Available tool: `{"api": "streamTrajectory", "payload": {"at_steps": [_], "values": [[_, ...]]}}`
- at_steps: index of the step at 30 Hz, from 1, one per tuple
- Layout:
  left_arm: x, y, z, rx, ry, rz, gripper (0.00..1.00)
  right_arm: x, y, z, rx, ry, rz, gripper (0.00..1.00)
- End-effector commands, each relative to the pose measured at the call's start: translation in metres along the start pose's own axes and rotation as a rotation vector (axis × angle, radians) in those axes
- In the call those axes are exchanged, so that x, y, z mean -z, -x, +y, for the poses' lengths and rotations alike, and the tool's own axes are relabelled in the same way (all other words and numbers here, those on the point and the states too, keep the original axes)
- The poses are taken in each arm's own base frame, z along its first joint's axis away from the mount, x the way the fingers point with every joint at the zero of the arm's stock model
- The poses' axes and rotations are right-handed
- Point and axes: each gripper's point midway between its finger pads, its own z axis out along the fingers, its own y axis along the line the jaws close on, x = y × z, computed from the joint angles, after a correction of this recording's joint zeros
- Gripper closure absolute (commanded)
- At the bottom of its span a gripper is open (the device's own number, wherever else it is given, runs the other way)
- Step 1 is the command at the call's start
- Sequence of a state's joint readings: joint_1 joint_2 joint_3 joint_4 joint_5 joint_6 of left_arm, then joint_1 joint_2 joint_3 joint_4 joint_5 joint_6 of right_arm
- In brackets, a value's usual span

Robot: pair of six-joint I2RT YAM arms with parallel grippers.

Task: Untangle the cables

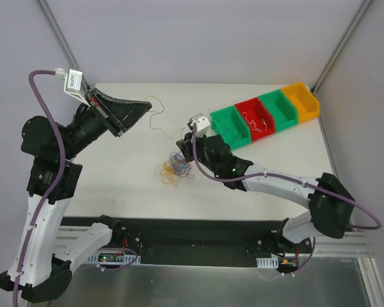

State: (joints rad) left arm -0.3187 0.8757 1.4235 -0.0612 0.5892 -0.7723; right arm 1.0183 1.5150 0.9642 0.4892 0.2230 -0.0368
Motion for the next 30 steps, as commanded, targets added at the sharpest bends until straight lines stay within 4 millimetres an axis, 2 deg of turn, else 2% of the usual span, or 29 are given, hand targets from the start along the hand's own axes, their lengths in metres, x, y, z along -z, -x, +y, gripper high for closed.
{"api": "streamTrajectory", "payload": {"at_steps": [1,3,4,5,8,11,14,18,20,21,24,26,28,30], "values": [[0.009,-0.009,0.032,-0.119,0.104,-0.029,1.0,0.045,0.107,-0.001,-0.153,0.002,-0.159,1.0],[0.014,-0.023,0.058,-0.129,0.197,0.002,1.0,0.055,0.136,0.008,-0.231,0.103,-0.118,1.0],[0.018,-0.028,0.071,-0.133,0.249,0.006,1.0,0.059,0.153,0.006,-0.276,0.119,-0.121,1.0],[0.022,-0.033,0.083,-0.131,0.296,0.009,1.0,0.065,0.163,0.013,-0.303,0.186,-0.108,1.0],[0.03,-0.047,0.106,-0.115,0.377,0.022,1.0,0.077,0.198,0.02,-0.368,0.286,-0.128,1.0],[0.031,-0.059,0.116,-0.069,0.398,0.04,1.0,0.09,0.218,0.024,-0.39,0.336,-0.122,1.0],[0.023,-0.08,0.127,0.017,0.377,0.087,1.0,0.107,0.216,0.014,-0.362,0.261,-0.098,1.0],[0.001,-0.115,0.135,0.143,0.241,0.154,1.0,0.144,0.189,-0.015,-0.327,0.107,-0.081,1.0],[-0.012,-0.141,0.137,0.18,0.206,0.21,1.0,0.162,0.162,-0.035,-0.305,0.005,-0.034,1.0],[-0.019,-0.155,0.14,0.184,0.215,0.24,1.0,0.17,0.144,-0.051,-0.295,-0.08,-0.01,1.0],[-0.045,-0.212,0.142,0.202,0.247,0.36,1.0,0.192,0.086,-0.097,-0.29,-0.316,0.067,1.0],[-0.059,-0.251,0.152,0.221,0.297,0.431,1.0,0.209,0.053,-0.127,-0.298,-0.474,0.118,1.0],[-0.071,-0.297,0.173,0.231,0.357,0.523,1.0,0.222,0.021,-0.144,-0.317,-0.571,0.184,1.0],[-0.079,-0.333,0.184,0.216,0.372,0.596,1.0,0.226,-0.003,-0.152,-0.333,-0.606,0.23,1.0]]}}
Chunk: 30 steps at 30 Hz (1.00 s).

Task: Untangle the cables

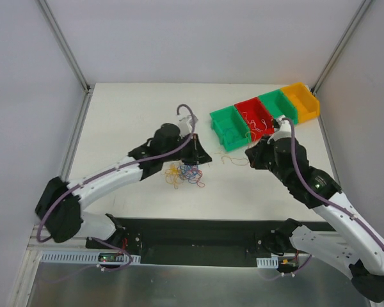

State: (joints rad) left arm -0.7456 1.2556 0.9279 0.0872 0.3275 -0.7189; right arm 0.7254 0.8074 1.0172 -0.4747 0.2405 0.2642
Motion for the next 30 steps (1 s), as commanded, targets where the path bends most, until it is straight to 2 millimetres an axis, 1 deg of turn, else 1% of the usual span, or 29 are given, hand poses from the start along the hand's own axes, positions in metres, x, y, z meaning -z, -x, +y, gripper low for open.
{"api": "streamTrajectory", "payload": {"at_steps": [1,3,6,7,9,10,13,14,15,16,17,18,20,21,22,23,26,28,30], "values": [[-0.06,-0.019,0.022,-0.034,0.083,0.023,1.0,-0.004,-0.056,-0.07,0.008,-0.275,0.125,1.0],[-0.079,-0.038,0.028,-0.065,0.121,0.045,1.0,-0.003,-0.072,-0.083,0.009,-0.323,0.181,1.0],[-0.1,-0.06,0.029,-0.075,0.103,0.087,1.0,0.002,-0.086,-0.099,0.013,-0.389,0.246,1.0],[-0.104,-0.063,0.027,-0.08,0.094,0.095,0.98,0.005,-0.089,-0.103,0.012,-0.399,0.263,1.0],[-0.105,-0.066,0.027,-0.101,0.094,0.094,0.9,0.009,-0.096,-0.107,0.011,-0.41,0.282,1.0],[-0.102,-0.064,0.027,-0.114,0.103,0.074,0.84,0.011,-0.099,-0.108,0.017,-0.403,0.288,1.0],[-0.084,-0.054,0.032,-0.148,0.121,-0.016,0.43,0.012,-0.116,-0.11,0.029,-0.398,0.358,1.0],[-0.076,-0.05,0.032,-0.179,0.124,-0.039,0.33,0.011,-0.122,-0.109,0.033,-0.382,0.389,1.0],[-0.07,-0.048,0.037,-0.198,0.144,-0.046,0.29,0.01,-0.128,-0.107,0.04,-0.368,0.423,1.0],[-0.063,-0.041,0.04,-0.223,0.172,-0.072,0.26,0.007,-0.134,-0.105,0.041,-0.357,0.454,1.0],[-0.055,-0.038,0.045,-0.24,0.199,-0.093,0.23,0.004,-0.139,-0.103,0.043,-0.345,0.476,1.0],[-0.046,-0.032,0.045,-0.258,0.207,-0.13,0.21,0.0,-0.141,-0.1,0.042,-0.333,0.49,1.0],[-0.03,-0.025,0.048,-0.292,0.207,-0.205,0.16,-0.009,-0.141,-0.096,0.038,-0.322,0.495,1.0],[-0.021,-0.014,0.048,-0.302,0.215,-0.266,0.15,-0.014,-0.14,-0.094,0.041,-0.311,0.491,1.0],[-0.014,-0.012,0.052,-0.313,0.23,-0.3,0.14,-0.019,-0.138,-0.092,0.05,-0.309,0.489,1.0],[-0.006,-0.005,0.054,-0.319,0.238,-0.347,0.14,-0.022,-0.137,-0.093,0.059,-0.316,0.495,1.0],[0.01,0.0,0.068,-0.354,0.279,-0.426,0.12,-0.033,-0.138,-0.09,0.067,-0.324,0.533,0.98],[0.017,-0.001,0.077,-0.39,0.297,-0.45,0.12,-0.043,-0.143,-0.084,0.054,-0.309,0.564,0.94],[0.021,-0.006,0.084,-0.416,0.302,-0.454,0.11,-0.049,-0.148,-0.081,0.053,-0.306,0.592,0.91]]}}
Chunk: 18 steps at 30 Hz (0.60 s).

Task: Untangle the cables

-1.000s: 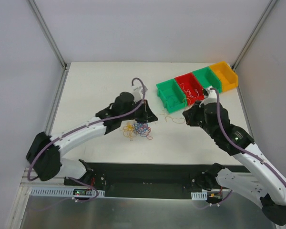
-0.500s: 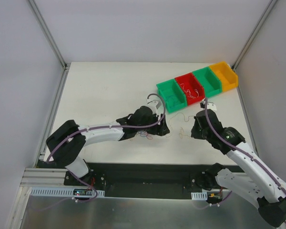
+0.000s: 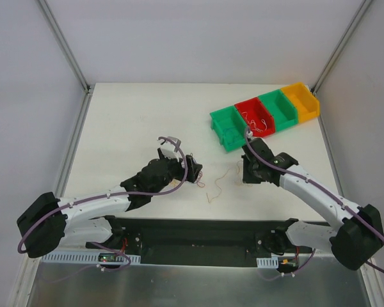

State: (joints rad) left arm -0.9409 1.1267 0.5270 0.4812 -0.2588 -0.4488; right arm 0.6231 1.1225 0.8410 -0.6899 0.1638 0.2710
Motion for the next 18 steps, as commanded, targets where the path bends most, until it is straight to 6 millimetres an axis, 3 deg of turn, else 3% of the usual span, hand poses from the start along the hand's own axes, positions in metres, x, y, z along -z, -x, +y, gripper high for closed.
{"api": "streamTrajectory", "payload": {"at_steps": [1,3,6,9,15,16,18], "values": [[0.007,0.016,0.018,-0.082,0.037,-0.131,0.11,-0.004,0.02,0.02,0.008,0.053,-0.011,0.91],[0.009,0.011,0.016,-0.095,0.005,-0.132,0.11,-0.007,0.023,0.011,0.023,-0.002,-0.021,0.93],[0.008,0.002,0.013,-0.094,-0.031,-0.127,0.12,0.004,0.033,-0.024,0.047,-0.194,-0.06,1.0],[0.005,-0.003,0.013,-0.097,-0.039,-0.117,0.12,0.036,0.034,-0.065,0.109,-0.396,-0.08,1.0],[0.006,-0.002,0.015,-0.131,-0.038,-0.116,0.11,0.122,0.043,-0.118,0.179,-0.706,-0.182,1.0],[0.007,-0.001,0.015,-0.127,-0.039,-0.123,0.11,0.13,0.043,-0.122,0.191,-0.717,-0.181,1.0],[0.01,-0.001,0.015,-0.122,-0.046,-0.135,0.11,0.126,0.042,-0.118,0.236,-0.692,-0.151,1.0]]}}
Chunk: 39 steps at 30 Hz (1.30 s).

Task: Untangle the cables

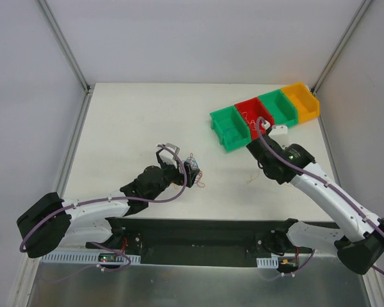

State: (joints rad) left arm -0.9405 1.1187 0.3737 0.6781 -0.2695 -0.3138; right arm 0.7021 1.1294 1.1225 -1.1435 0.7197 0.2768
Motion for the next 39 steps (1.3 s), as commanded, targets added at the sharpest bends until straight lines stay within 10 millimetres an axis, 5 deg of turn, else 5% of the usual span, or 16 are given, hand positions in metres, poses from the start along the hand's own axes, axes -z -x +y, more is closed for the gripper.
{"api": "streamTrajectory", "payload": {"at_steps": [1,8,15,20,26,31,39], "values": [[0.004,0.022,-0.003,0.004,-0.035,-0.101,0.11,0.013,-0.006,-0.045,0.124,-0.153,0.01,1.0],[0.004,0.018,-0.002,0.013,-0.033,-0.102,0.09,-0.031,-0.011,0.073,0.191,0.147,0.116,0.91],[0.006,0.019,0.006,0.018,-0.009,-0.117,0.07,-0.046,-0.012,0.118,0.196,0.232,0.166,0.72],[0.011,0.021,0.007,0.032,-0.013,-0.14,0.06,-0.043,-0.022,0.104,0.118,0.289,0.175,0.52],[0.009,0.021,0.003,0.036,-0.035,-0.136,0.06,-0.06,-0.036,0.076,-0.298,0.348,0.197,0.04],[0.009,0.021,0.003,0.039,-0.04,-0.135,0.06,-0.08,-0.041,0.063,-0.498,0.367,0.259,0.04],[0.01,0.021,0.002,0.042,-0.043,-0.139,0.06,-0.128,-0.046,0.048,-0.431,0.273,0.318,0.02]]}}
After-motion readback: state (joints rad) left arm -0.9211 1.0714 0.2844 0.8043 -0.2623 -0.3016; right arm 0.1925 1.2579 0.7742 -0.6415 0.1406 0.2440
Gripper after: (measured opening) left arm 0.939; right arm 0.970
